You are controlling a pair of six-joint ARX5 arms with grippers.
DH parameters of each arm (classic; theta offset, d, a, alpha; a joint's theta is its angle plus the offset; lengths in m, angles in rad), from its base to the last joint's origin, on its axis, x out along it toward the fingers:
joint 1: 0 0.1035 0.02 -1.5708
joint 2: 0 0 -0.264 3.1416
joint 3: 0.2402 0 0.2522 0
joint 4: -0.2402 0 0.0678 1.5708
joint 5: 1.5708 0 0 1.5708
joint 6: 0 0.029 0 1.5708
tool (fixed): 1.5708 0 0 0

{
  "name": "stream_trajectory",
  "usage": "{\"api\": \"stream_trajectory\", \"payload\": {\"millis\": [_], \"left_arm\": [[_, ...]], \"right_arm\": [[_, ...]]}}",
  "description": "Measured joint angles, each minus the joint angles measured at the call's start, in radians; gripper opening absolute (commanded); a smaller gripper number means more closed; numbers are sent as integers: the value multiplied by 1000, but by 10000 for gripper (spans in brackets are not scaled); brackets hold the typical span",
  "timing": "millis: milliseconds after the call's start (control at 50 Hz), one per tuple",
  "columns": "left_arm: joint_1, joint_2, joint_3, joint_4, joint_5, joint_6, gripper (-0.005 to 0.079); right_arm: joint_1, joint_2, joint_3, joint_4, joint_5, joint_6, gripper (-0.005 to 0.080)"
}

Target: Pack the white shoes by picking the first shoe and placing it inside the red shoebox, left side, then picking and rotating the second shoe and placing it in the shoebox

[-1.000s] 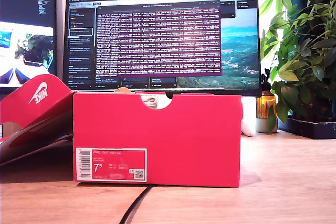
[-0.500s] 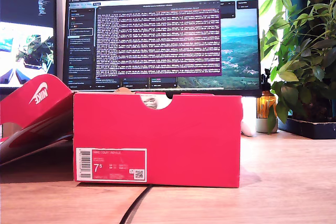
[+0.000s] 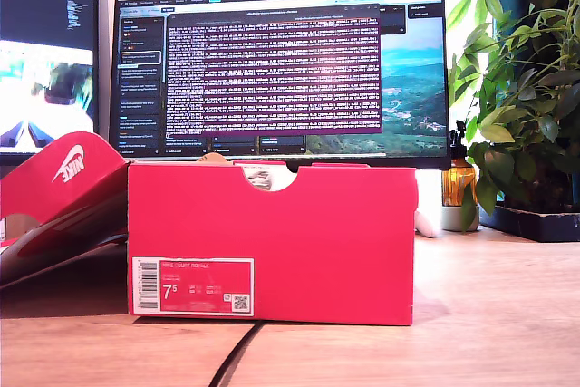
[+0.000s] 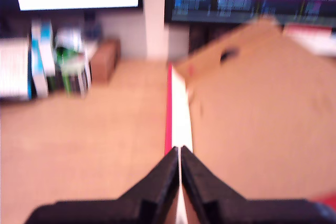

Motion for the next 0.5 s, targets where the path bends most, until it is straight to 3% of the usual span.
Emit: {"api": "stream_trajectory", "payload": {"millis": [140,500], "left_arm": [[0,-55,0,-152,0,-25,-18],[0,-223,0,-275,42,-90,-18]], "right_arm": [[0,0,0,0,0,55,-13],[0,0,0,0,0,58,-13]]}}
